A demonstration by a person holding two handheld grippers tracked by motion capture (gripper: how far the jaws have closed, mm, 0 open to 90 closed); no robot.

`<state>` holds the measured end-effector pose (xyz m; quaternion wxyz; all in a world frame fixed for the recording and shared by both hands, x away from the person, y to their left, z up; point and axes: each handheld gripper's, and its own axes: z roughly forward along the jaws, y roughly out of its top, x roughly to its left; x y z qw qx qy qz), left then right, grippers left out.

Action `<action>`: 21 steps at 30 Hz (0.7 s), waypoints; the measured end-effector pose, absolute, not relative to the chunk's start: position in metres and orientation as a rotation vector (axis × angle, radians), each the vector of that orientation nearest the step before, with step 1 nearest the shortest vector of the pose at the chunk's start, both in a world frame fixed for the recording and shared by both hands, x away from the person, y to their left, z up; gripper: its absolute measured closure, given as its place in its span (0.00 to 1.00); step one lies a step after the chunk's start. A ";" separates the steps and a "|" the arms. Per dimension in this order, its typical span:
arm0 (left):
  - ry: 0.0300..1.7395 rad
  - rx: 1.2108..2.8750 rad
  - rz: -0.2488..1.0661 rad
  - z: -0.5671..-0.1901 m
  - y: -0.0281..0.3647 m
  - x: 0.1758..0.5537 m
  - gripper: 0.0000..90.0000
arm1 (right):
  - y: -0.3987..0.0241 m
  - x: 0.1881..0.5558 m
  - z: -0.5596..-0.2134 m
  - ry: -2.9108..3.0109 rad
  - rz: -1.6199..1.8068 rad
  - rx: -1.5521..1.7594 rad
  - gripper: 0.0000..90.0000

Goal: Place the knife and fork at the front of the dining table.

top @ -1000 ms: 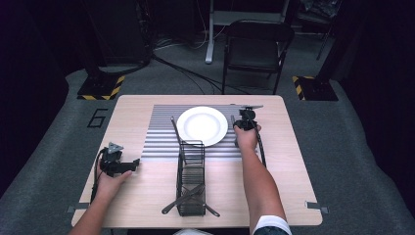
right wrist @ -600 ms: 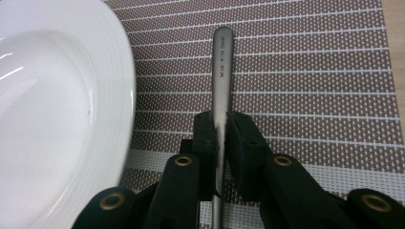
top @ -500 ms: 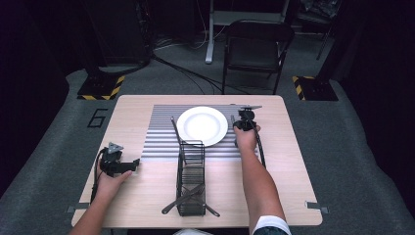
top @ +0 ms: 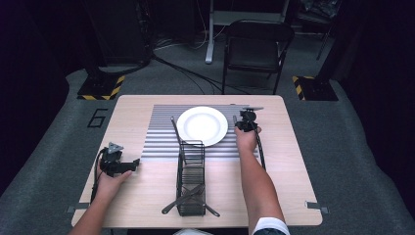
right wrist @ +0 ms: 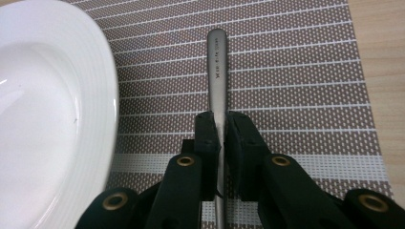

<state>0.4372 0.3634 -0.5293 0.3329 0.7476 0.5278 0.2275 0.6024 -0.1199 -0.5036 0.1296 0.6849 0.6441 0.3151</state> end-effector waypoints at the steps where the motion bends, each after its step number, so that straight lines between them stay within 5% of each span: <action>1: 1.380 1.952 0.595 -0.529 0.363 0.437 0.11 | -0.120 0.602 -0.504 1.872 0.916 1.990 0.92; 21: 1.381 1.930 0.613 -0.530 0.364 0.436 0.16 | -0.132 0.564 -0.477 1.960 0.957 1.772 0.73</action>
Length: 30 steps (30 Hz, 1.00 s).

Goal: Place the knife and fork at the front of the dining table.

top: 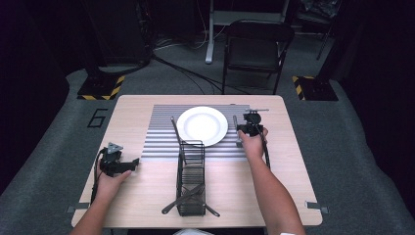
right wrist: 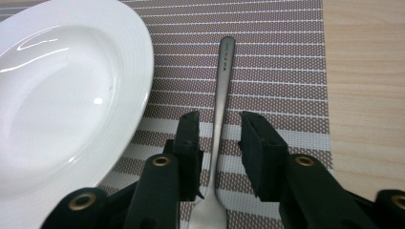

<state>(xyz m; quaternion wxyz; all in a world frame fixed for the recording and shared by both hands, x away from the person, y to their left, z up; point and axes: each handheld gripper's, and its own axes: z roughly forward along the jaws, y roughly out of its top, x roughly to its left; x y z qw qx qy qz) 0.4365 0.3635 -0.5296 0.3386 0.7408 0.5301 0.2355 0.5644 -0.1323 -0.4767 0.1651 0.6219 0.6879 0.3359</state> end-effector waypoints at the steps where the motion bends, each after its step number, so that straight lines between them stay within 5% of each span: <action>1: 1.381 1.930 0.613 -0.530 0.364 0.436 0.16 | -0.132 0.564 -0.477 1.960 0.957 1.772 0.73; 13: 1.387 1.904 0.627 -0.529 0.365 0.434 0.29 | -0.145 0.516 -0.455 2.016 1.023 1.594 0.60; 30: 1.382 1.907 0.610 -0.526 0.361 0.431 0.46 | -0.141 0.450 -0.455 2.137 1.165 1.392 0.57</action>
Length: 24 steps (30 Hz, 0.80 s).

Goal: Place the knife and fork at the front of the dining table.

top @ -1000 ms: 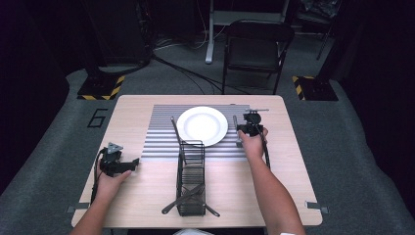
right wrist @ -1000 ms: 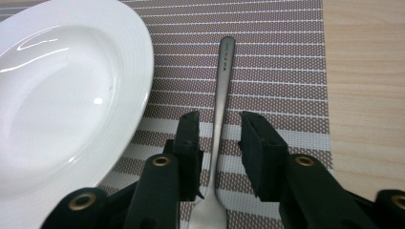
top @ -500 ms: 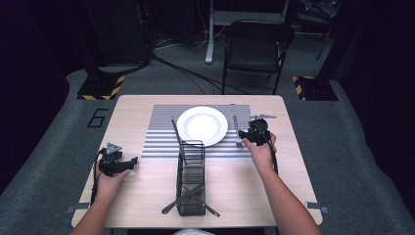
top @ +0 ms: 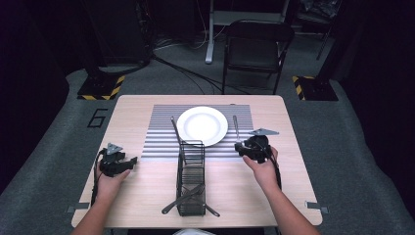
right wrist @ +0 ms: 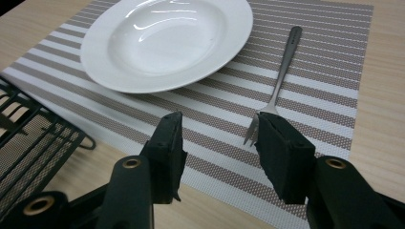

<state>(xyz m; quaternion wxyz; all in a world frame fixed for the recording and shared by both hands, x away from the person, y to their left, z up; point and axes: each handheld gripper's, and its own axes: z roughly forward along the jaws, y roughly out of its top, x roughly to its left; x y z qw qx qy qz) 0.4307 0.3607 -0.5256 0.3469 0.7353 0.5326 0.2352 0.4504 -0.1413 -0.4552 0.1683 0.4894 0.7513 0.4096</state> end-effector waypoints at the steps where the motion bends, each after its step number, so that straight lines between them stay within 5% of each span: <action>1: 1.384 1.907 0.605 -0.525 0.361 0.430 0.47 | -0.141 0.447 -0.458 2.152 1.177 1.385 0.57; 24: 1.301 1.894 0.492 -0.505 0.342 0.421 0.50 | -0.139 0.428 -0.489 2.290 1.163 1.249 0.61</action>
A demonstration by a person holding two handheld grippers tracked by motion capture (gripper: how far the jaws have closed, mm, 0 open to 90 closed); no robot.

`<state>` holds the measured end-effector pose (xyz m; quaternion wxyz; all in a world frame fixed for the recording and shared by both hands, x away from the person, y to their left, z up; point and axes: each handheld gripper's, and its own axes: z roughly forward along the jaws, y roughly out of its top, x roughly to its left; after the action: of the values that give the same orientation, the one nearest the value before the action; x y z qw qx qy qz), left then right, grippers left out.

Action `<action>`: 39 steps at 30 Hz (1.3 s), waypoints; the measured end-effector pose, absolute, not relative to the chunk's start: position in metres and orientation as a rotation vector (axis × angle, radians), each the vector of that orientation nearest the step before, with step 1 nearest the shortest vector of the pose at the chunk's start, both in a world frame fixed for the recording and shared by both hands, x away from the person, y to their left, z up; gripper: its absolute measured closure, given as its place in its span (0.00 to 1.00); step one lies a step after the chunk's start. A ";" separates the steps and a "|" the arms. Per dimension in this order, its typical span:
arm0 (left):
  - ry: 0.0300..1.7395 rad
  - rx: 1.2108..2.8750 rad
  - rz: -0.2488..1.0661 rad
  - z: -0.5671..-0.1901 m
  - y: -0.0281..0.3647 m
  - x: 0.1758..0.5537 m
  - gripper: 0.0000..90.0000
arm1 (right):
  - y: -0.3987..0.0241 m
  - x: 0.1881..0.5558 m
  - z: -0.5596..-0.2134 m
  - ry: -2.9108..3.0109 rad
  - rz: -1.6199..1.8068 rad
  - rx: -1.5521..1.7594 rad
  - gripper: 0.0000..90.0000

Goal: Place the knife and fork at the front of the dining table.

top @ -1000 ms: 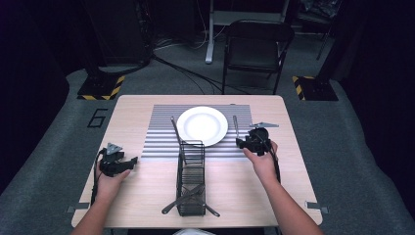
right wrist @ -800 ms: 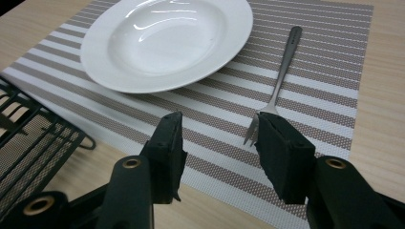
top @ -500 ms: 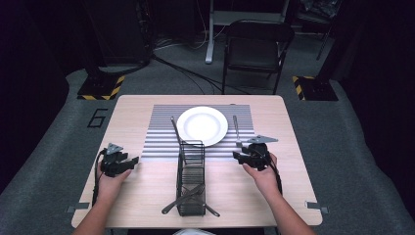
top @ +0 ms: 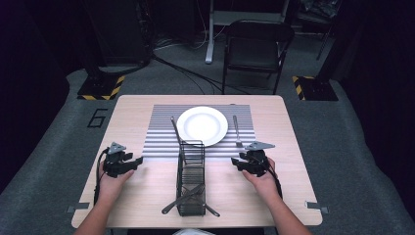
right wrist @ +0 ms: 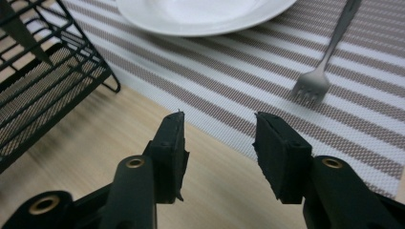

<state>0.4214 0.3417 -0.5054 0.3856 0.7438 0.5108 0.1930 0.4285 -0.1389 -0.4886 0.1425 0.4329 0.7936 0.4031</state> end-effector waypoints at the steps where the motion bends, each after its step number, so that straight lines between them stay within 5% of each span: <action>1: 1.295 1.904 0.484 -0.504 0.341 0.421 0.50 | -0.139 0.429 -0.489 2.298 1.151 1.234 0.61; 39: 1.032 1.981 0.369 -0.415 0.274 0.419 0.57 | -0.132 0.425 -0.488 2.366 1.190 1.207 0.54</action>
<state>0.4189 0.2739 -0.4155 0.4249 0.7922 0.4126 0.1474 0.4246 -0.1322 -0.4875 0.1153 0.4121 0.8075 0.4061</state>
